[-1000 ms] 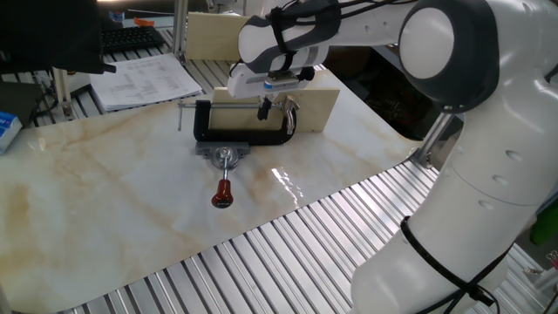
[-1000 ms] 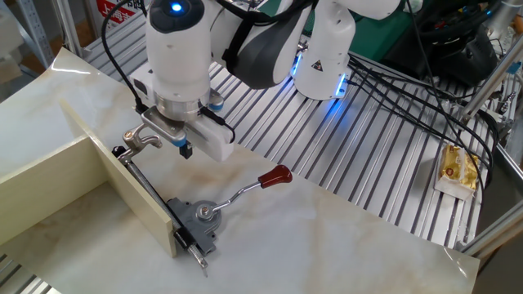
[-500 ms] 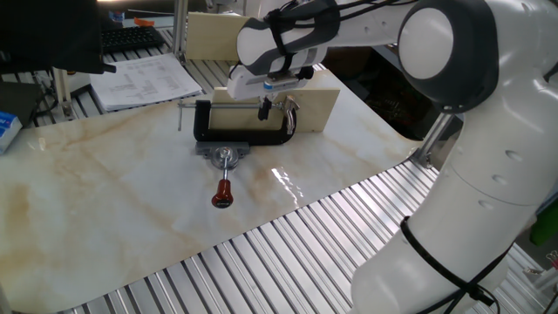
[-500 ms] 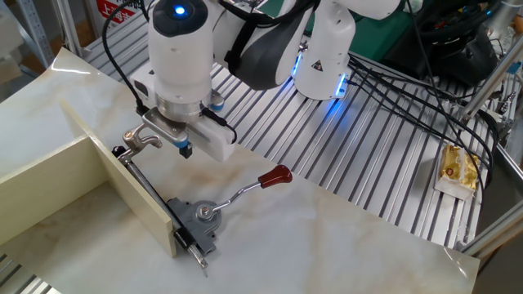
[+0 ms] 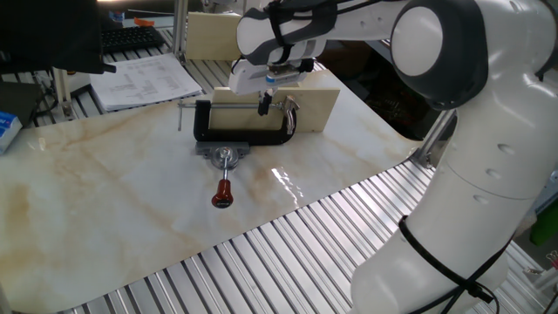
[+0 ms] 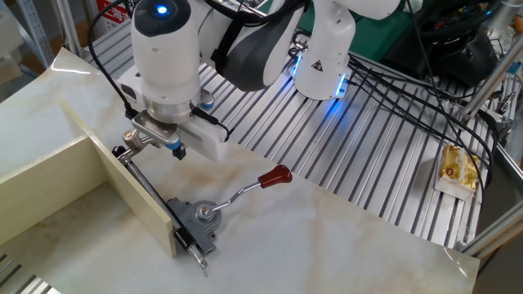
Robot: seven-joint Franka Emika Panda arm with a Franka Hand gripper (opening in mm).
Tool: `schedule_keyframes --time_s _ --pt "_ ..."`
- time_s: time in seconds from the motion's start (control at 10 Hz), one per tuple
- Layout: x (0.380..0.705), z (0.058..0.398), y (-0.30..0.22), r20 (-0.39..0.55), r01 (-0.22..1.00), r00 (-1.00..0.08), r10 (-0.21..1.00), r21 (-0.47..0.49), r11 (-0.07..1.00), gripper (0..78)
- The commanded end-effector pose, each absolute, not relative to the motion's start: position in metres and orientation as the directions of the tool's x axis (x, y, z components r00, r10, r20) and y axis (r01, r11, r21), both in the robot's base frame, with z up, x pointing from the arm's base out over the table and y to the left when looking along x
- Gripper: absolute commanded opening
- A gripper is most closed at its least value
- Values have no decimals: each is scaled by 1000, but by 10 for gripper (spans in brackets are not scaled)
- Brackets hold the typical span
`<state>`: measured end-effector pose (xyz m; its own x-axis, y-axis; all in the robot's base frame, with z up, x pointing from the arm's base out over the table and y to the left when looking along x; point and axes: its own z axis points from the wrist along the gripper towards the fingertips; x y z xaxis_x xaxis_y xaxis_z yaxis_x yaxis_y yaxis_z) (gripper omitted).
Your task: Turn on the water tap
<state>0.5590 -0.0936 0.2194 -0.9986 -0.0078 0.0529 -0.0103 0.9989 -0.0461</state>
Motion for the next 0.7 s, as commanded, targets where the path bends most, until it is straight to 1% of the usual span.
schedule_keyframes --time_s 0.1,0.3,0.7 --pt "560 221 -94 22 114 -993 116 -47 992 0" --pt "560 221 -94 25 90 -995 92 -49 995 0" --pt "551 225 -124 26 50 -998 51 -44 998 0"
